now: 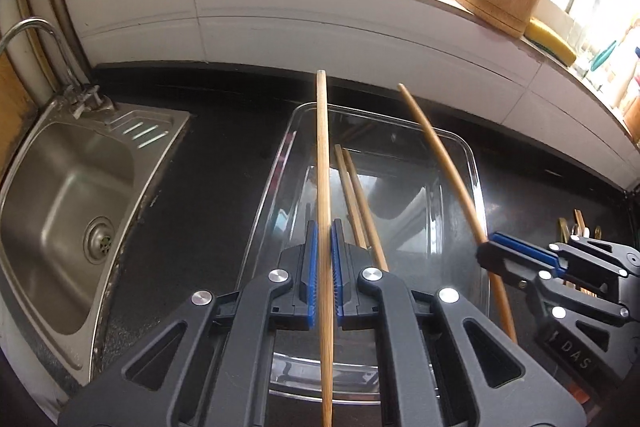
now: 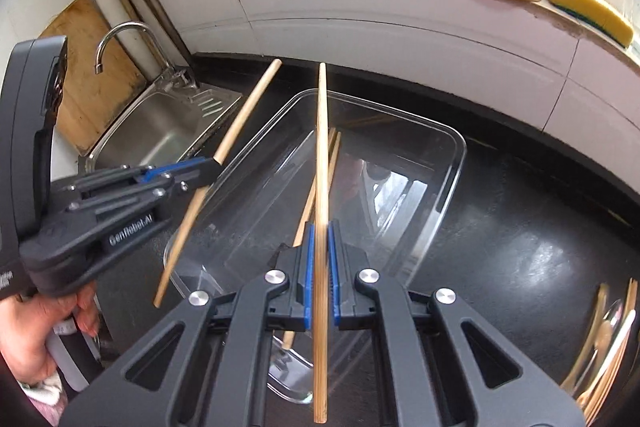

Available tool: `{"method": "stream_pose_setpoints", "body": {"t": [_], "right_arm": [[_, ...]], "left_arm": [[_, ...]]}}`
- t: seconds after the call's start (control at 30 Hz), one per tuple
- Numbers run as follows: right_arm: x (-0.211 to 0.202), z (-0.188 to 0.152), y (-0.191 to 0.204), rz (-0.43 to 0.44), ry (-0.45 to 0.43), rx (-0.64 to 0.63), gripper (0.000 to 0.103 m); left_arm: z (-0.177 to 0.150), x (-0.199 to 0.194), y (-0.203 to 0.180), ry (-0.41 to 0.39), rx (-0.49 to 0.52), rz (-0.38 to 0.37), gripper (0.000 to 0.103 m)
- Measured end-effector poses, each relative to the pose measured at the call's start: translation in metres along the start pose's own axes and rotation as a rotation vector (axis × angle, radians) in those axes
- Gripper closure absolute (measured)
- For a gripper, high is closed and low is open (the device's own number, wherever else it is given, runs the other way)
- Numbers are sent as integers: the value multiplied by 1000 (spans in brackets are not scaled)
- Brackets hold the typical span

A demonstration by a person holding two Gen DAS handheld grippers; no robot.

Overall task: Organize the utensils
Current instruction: 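Carry both held chopsticks over the clear plastic container, then drop the chopsticks into the container by opening both tools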

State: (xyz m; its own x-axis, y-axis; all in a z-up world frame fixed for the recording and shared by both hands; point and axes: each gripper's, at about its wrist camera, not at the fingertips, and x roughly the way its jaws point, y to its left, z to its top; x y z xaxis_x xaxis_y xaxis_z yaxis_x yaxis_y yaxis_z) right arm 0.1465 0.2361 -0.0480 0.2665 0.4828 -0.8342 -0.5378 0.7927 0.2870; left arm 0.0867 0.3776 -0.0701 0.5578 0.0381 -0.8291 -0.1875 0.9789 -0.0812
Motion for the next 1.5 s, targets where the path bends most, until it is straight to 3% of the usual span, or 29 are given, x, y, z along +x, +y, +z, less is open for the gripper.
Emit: {"method": "stream_pose_setpoints", "body": {"t": [0.2,0.4,0.83,0.87,0.93,0.97,1.0,1.07,1.13,1.17,1.5], "right_arm": [[12,6,0,-37,6,58,96],[30,-6,-10,-51,39,124,96],[40,-1,-13,-80,40,121,95],[41,-1,-14,-83,38,124,95],[40,0,-16,-92,22,130,95],[39,1,-18,-97,17,128,95],[38,0,-20,-114,12,133,89],[36,0,-26,-148,0,146,62],[34,-1,-37,-153,-9,180,23],[33,0,-40,-128,-8,193,16],[8,1,-43,-172,-63,137,7]], "left_arm": [[13,11,-11,3,42,-21,97],[7,32,-10,48,34,-34,97],[13,45,-4,55,30,-13,96],[13,46,-3,58,27,-3,93],[13,45,-4,59,23,2,62],[14,44,-4,54,21,3,14],[14,44,-2,45,18,11,8],[15,42,3,42,5,13,8],[17,41,11,38,-15,33,6],[17,40,12,38,-18,44,6],[26,17,23,-25,-61,95,6]]}}
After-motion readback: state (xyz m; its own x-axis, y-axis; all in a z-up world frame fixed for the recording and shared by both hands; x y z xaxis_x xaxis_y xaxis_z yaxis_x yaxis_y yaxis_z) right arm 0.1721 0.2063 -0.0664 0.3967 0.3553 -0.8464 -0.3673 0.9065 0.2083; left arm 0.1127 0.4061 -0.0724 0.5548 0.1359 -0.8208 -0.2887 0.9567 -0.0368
